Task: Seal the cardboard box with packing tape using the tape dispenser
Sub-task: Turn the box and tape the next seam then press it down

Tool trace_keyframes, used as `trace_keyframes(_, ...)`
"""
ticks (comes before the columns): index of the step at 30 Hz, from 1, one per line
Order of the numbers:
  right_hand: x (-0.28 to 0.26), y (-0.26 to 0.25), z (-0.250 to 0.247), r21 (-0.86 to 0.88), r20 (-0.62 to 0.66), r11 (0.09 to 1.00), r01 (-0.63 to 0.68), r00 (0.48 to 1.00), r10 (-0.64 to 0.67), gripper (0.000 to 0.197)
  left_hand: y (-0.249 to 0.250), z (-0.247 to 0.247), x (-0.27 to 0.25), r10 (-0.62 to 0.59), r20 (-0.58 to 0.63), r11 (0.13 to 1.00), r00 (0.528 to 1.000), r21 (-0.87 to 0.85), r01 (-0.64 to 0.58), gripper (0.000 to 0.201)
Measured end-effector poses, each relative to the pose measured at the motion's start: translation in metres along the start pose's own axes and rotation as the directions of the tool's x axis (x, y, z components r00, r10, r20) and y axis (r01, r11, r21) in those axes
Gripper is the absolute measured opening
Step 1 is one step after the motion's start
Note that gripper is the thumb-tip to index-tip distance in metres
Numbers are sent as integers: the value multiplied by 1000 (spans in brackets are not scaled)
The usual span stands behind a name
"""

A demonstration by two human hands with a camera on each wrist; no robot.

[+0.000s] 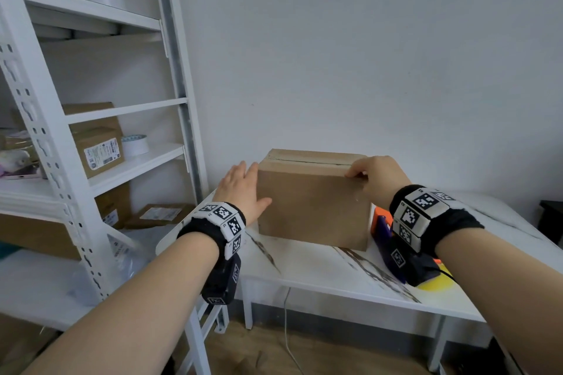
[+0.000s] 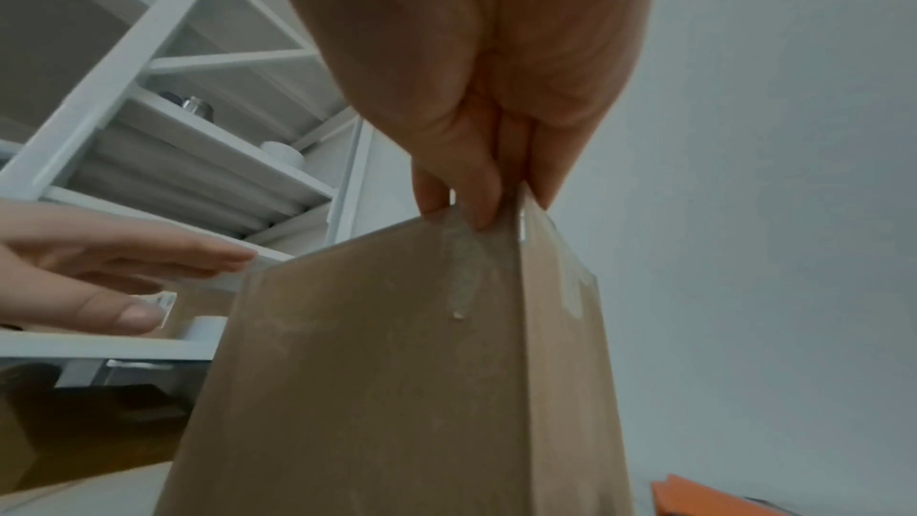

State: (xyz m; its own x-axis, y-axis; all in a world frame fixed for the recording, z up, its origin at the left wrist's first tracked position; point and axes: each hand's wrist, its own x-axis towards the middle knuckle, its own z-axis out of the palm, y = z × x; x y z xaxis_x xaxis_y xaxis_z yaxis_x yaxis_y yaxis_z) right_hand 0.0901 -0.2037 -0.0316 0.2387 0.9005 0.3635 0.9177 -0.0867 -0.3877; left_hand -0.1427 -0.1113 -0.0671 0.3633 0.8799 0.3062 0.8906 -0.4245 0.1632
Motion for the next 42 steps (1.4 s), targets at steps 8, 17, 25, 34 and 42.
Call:
trace_keyframes(8, -7, -5, -2, -177, -9, 982, -71, 997, 71, 46, 11, 2, -3, -1, 22, 921, 1000, -389, 9, 62)
trace_keyframes(17, -13, -56, 39, -250, 189, 940, 233, 964, -189, 81, 4, -15, -22, -30, -5, 781, 1000, -624, 21, 41)
trace_keyframes(25, -21, -102, 69, -33, -42, 977, 210, 976, -212, 42, 2, -21, -24, -65, 9, 688, 998, -724, 51, 37)
trace_keyframes(34, -15, -94, 64, 221, 0, 938, 266, 962, -272, 15, -18, -14, -16, -116, -108, 929, 987, -363, 70, 46)
trace_keyframes(42, -6, -37, 35, 249, -21, 959, 134, 991, -133, 26, -9, -6, -19, 163, -28, 929, 986, -331, -163, 51)
